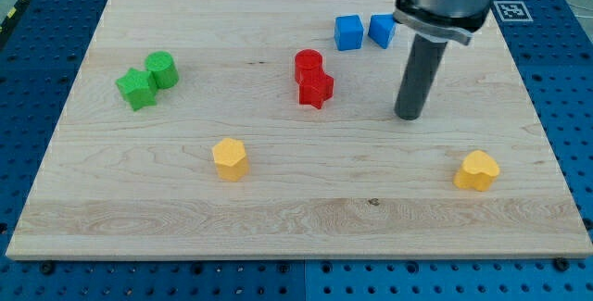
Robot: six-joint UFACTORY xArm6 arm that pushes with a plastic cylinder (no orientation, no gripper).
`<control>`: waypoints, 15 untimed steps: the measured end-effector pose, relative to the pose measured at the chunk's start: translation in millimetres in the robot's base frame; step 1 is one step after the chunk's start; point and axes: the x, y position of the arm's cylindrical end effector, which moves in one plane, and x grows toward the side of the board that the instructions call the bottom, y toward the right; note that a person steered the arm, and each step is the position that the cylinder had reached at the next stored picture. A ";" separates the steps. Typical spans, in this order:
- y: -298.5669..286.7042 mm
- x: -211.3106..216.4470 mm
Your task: Keep the yellow heart vertically below the red star
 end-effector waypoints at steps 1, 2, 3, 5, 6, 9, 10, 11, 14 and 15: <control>32.9 0.8; 37.9 2.4; 40.4 22.7; 40.4 23.4; 40.4 35.6; 67.8 65.4; 105.8 73.2; 136.2 83.9; 114.2 113.6; 101.9 113.6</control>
